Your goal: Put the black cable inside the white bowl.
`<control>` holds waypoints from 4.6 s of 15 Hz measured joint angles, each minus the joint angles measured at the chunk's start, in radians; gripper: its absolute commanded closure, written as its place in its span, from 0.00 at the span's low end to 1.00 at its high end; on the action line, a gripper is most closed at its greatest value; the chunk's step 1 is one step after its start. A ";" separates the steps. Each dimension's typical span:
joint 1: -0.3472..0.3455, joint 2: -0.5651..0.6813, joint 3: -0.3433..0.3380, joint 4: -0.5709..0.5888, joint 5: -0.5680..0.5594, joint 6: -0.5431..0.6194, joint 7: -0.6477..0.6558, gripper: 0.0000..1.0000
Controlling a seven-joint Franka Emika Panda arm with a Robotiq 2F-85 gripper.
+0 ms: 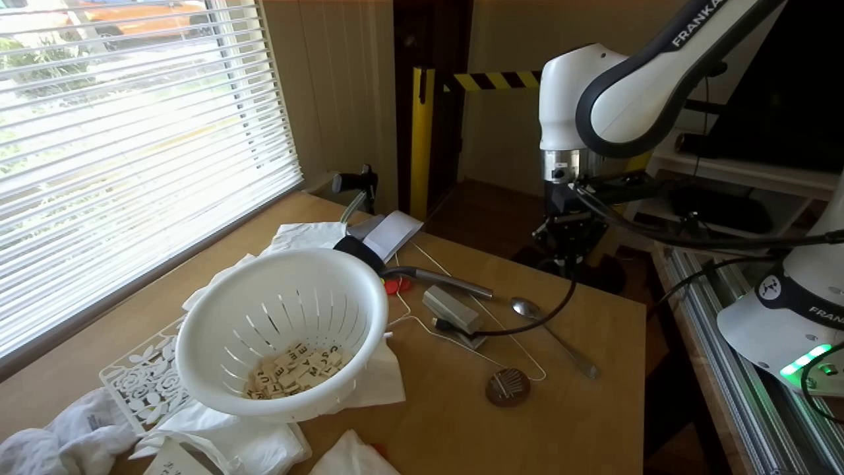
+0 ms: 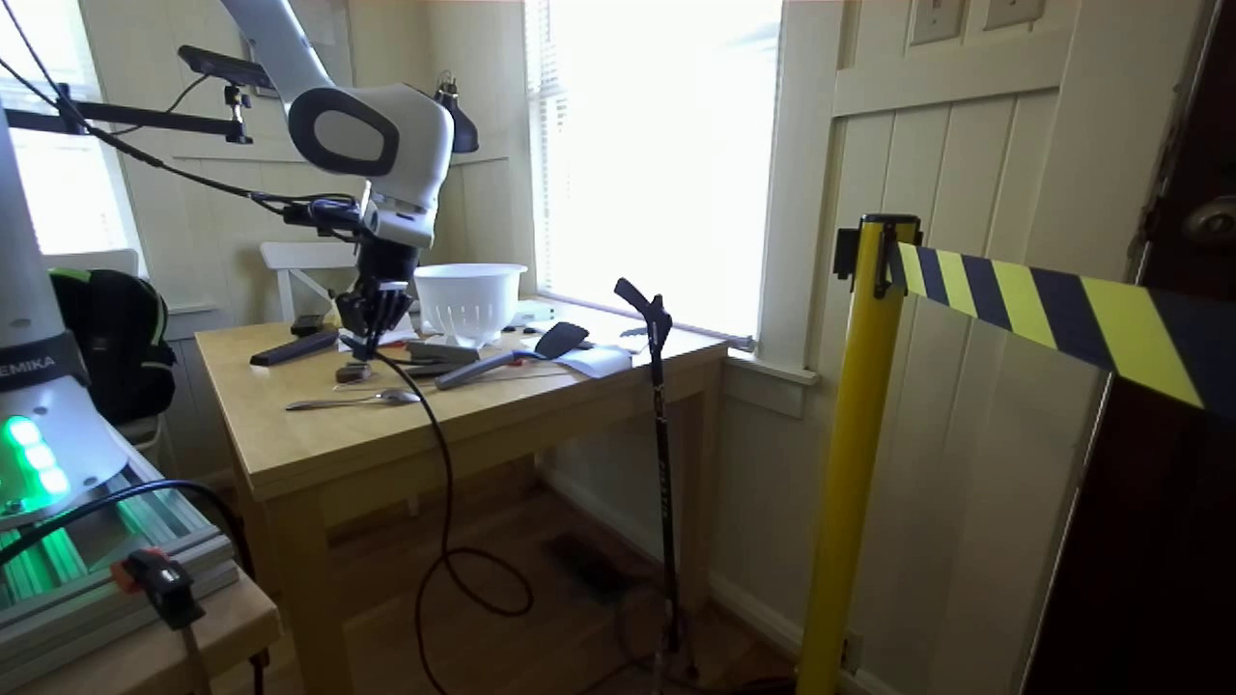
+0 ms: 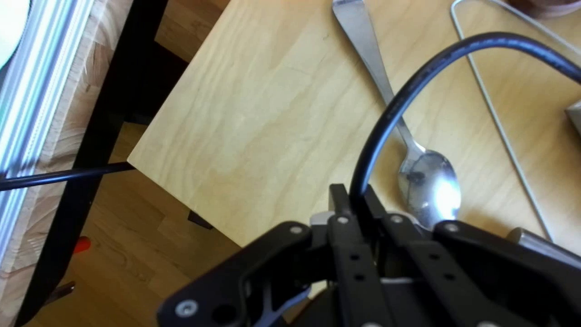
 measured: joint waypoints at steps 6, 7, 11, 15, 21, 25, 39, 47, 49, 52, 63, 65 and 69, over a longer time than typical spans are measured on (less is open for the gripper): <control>-0.008 -0.005 -0.004 -0.022 -0.014 -0.085 -0.115 0.98; -0.008 0.008 -0.004 -0.030 -0.014 -0.084 -0.115 0.98; -0.016 -0.006 -0.009 -0.022 0.001 -0.066 -0.039 0.98; -0.057 -0.156 -0.014 0.025 -0.062 -0.076 0.134 0.98; -0.141 -0.428 0.015 0.112 -0.136 -0.125 0.308 0.98; -0.182 -0.528 0.043 0.211 -0.140 -0.137 0.357 0.98; -0.301 -0.503 0.175 0.698 -0.385 -0.217 0.578 0.92; -0.277 -0.478 0.160 0.769 -0.407 -0.165 0.545 0.98; -0.258 -0.463 0.158 0.858 -0.406 -0.126 0.525 0.98; -0.199 -0.428 0.155 0.989 -0.384 -0.077 0.508 0.98; 0.042 -0.290 0.064 1.268 0.074 0.000 0.361 0.98; 0.075 -0.279 0.044 1.290 0.182 0.000 0.335 0.92; 0.075 -0.273 0.043 1.288 0.189 -0.003 0.328 0.92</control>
